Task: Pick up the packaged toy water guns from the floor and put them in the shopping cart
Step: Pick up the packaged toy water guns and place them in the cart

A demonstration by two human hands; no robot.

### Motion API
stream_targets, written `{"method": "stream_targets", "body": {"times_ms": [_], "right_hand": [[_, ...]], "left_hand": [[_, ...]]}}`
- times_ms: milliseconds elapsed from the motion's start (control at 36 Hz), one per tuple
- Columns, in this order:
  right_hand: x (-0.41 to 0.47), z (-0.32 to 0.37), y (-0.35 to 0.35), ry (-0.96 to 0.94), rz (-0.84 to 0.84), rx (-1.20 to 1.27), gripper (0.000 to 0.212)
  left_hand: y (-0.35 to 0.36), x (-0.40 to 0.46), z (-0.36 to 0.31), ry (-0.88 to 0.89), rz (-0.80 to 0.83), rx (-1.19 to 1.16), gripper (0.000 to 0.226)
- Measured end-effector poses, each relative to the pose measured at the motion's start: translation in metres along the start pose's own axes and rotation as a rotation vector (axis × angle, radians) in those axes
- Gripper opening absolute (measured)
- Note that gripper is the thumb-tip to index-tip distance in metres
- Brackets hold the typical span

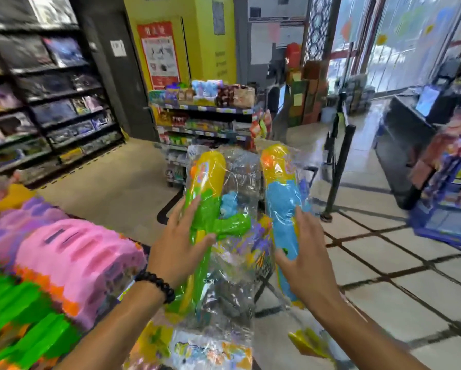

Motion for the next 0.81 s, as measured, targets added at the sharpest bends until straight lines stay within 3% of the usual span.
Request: {"method": "stream_targets", "body": {"times_ms": [250,500,806], "right_hand": [[0.128,-0.045,0.111,0.018,0.062,0.053,0.095],[0.204,-0.093,0.192,0.218,0.13,0.107,0.092],[0.301,-0.16,0.256,0.414,-0.017,-0.005,0.089]], "left_hand": [[0.049,0.126,0.058,-0.046,0.002,0.1,0.086],[0.109,0.209,0.118,-0.057,0.075,0.141,0.085],[0.225,0.351,0.211,-0.037,0.223,0.034,0.084]]}}
Point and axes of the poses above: each hand's wrist, its own x-axis towards the middle knuckle, its own y-axis out of the palm, z = x × y, the point moved 7 cm from there along x, towards the middle knuckle, and after that the axes turned 10 degrees about -z, right-handed, at the moved point
